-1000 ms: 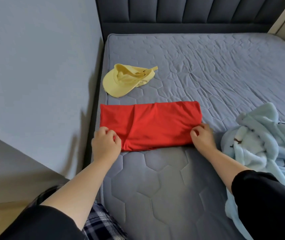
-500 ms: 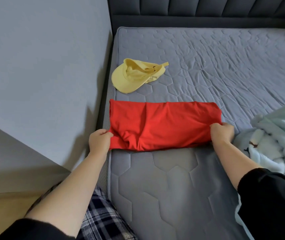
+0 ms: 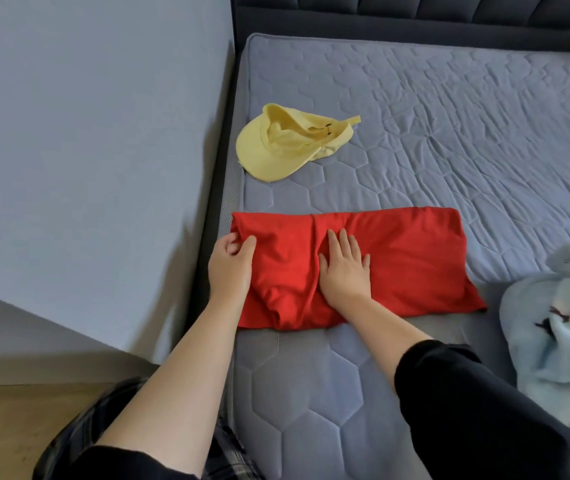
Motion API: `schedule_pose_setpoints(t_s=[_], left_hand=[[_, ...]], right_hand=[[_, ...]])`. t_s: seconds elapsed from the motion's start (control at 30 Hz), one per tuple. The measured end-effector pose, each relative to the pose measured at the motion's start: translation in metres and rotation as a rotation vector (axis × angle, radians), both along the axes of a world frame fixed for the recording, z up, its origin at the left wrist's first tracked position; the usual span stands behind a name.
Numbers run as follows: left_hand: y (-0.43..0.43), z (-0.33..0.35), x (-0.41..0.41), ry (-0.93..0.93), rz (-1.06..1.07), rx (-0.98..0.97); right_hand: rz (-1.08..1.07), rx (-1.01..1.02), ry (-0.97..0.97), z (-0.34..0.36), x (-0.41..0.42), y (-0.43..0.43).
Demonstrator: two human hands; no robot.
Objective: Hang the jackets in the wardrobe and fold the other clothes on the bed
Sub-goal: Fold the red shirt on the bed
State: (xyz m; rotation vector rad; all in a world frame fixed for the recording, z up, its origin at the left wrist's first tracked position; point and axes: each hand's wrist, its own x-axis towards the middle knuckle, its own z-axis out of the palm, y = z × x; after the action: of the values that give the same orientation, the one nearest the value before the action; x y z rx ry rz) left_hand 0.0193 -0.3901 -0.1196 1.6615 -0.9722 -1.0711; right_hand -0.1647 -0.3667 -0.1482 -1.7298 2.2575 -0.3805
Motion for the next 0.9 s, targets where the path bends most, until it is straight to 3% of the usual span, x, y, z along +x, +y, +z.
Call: schedule_pose_setpoints(t_s=[0.23, 0.33, 0.4, 0.5, 0.57, 0.67, 0.73, 0.83, 0.9], left_hand=[[-0.028, -0.001, -0.015, -0.207, -0.115, -0.107], [-0.039, -0.004, -0.015, -0.334, -0.052, -0.148], [-0.049, -0.01, -0.003, -0.275, 0.065, -0.052], [-0.058, -0.017, 0.01, 0.005, 0.247, 0.118], [-0.055, -0.017, 0.012, 0.023, 0.241, 0.126], [-0.042, -0.01, 0.009, -0.291, 0.144, -0.076], [-0.036, 0.002, 0.006, -0.542, 0.076, -0.361], [-0.025, 0.016, -0.017, -0.706, -0.296, -0.8], [-0.009, 0.006, -0.033, -0.796, -0.598, -0.734]], right_hand=[[-0.026, -0.024, 0.072, -0.024, 0.004, 0.004], [-0.037, -0.037, 0.085, -0.027, 0.004, 0.006], [-0.045, -0.053, 0.073, -0.028, 0.004, 0.005], [-0.051, -0.085, 0.064, -0.028, 0.006, 0.004], [-0.051, -0.088, 0.065, -0.029, 0.006, 0.004], [-0.047, -0.074, 0.082, -0.029, 0.005, 0.004], [-0.042, -0.063, 0.087, -0.029, 0.005, 0.004], [-0.036, -0.057, 0.099, -0.028, 0.005, 0.004], [-0.037, -0.044, 0.114, -0.027, 0.005, 0.003]])
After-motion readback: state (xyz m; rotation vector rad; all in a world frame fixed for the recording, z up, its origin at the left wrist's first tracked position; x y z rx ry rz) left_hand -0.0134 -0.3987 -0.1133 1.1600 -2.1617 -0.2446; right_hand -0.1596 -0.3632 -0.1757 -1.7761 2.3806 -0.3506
